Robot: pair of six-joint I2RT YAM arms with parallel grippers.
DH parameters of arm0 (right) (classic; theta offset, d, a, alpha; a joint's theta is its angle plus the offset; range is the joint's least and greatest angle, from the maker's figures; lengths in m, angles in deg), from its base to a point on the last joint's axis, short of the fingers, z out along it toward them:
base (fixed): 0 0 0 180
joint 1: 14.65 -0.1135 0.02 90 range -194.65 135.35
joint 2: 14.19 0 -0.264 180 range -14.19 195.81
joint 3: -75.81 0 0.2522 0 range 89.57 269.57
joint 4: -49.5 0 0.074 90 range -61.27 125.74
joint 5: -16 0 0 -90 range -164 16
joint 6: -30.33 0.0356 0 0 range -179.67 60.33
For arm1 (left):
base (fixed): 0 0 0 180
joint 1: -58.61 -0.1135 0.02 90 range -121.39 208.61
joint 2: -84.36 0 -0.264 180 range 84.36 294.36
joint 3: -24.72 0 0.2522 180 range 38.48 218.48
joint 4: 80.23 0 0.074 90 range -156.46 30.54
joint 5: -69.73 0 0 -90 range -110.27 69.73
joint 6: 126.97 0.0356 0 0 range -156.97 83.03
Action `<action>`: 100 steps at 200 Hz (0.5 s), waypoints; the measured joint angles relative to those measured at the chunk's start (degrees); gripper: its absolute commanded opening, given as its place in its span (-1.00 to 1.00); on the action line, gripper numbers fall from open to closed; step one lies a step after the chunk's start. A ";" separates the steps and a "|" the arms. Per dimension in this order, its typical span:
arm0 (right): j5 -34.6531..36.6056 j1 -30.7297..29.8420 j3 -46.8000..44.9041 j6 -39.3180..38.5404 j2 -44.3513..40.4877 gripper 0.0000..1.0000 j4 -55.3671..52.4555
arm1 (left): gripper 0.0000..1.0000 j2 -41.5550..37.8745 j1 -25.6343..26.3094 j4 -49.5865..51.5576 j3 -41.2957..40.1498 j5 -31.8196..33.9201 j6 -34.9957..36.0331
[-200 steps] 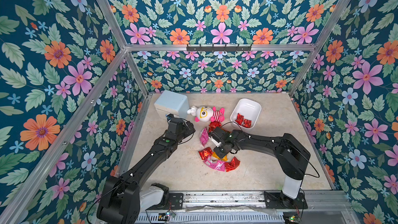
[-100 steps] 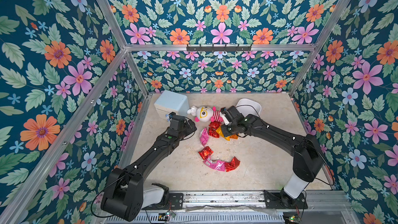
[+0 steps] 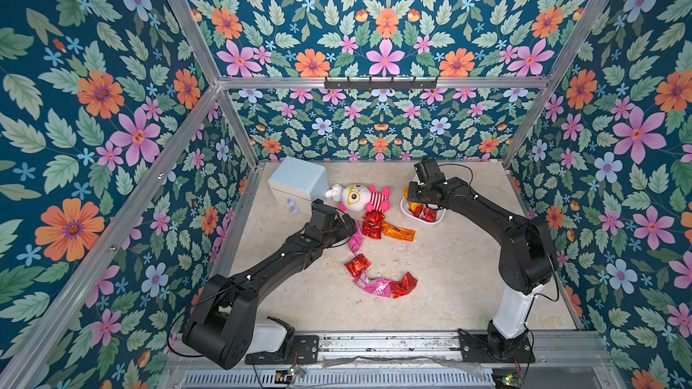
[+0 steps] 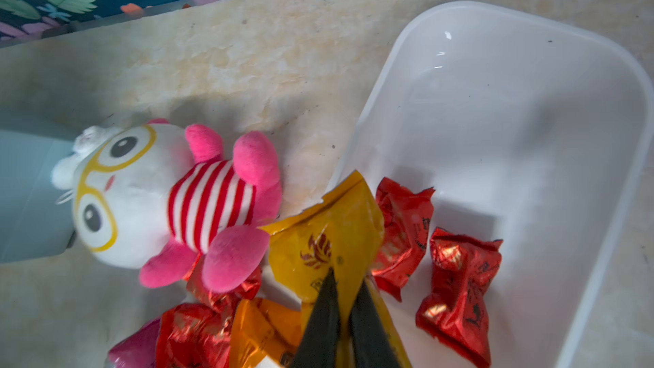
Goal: Put the tea bags into the storage box
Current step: Place the tea bag in the storage box.
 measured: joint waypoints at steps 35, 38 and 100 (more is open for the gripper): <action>0.94 1.62 1.31 1.51 4.20 -1.00 0.87 | 0.99 -2.25 0.00 0.00 -1.29 0.87 0.02; 1.07 1.62 1.62 1.64 4.63 -1.00 0.90 | 0.99 -2.43 0.02 0.04 -1.31 1.01 0.02; -0.09 1.49 1.40 2.93 4.46 0.01 1.66 | 0.99 -3.78 0.07 0.92 -2.60 2.34 0.07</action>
